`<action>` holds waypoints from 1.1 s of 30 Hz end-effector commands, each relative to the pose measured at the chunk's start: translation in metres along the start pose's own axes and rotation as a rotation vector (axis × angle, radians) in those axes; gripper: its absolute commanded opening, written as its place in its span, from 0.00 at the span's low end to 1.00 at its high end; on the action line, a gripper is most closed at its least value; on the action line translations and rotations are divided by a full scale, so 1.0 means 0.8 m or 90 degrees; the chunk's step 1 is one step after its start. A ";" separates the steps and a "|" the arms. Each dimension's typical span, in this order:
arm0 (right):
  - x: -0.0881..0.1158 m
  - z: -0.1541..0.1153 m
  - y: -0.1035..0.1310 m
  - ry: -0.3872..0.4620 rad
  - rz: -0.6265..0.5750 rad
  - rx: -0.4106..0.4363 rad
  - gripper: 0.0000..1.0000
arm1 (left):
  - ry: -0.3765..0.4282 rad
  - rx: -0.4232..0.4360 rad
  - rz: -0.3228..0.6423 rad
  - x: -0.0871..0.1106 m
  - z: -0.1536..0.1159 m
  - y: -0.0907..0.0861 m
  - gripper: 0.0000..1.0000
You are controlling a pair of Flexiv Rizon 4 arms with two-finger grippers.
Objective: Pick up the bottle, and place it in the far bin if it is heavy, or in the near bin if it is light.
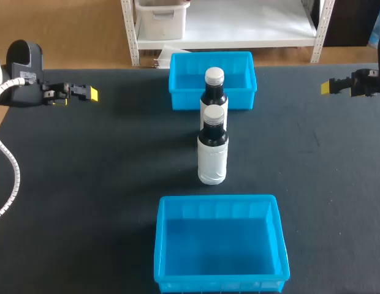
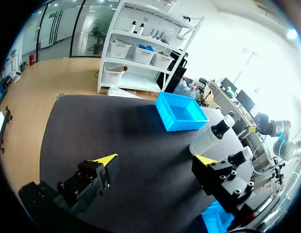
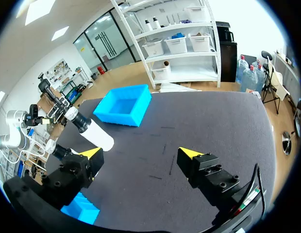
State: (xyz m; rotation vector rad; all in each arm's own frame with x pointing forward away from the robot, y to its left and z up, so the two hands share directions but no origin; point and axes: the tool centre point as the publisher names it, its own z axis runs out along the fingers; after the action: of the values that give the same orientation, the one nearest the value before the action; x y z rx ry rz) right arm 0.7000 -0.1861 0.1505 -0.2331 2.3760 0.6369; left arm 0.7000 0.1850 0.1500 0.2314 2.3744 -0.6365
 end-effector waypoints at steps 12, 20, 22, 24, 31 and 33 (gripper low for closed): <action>0.001 0.000 0.001 -0.001 0.000 0.002 1.00 | 0.000 0.000 0.000 0.000 0.000 0.000 1.00; -0.028 -0.015 -0.001 0.036 -0.281 -0.148 1.00 | 0.000 0.000 0.000 0.000 0.000 0.000 1.00; -0.033 -0.021 0.004 0.081 -0.383 -0.224 1.00 | 0.000 0.000 0.000 0.000 0.000 0.000 1.00; -0.029 -0.031 0.016 0.161 -0.504 -0.344 1.00 | 0.000 0.000 0.000 0.000 0.000 0.000 1.00; -0.020 -0.041 0.025 0.246 -0.600 -0.443 1.00 | 0.000 0.000 0.000 0.000 0.000 0.000 1.00; -0.020 -0.041 0.025 0.246 -0.600 -0.443 1.00 | 0.000 0.000 0.000 0.000 0.000 0.000 1.00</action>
State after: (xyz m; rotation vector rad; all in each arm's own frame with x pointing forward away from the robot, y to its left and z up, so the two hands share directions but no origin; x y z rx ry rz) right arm 0.6827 -0.1813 0.1877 -0.8730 2.2492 0.5314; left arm 0.6999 0.1850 0.1500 0.2314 2.3744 -0.6365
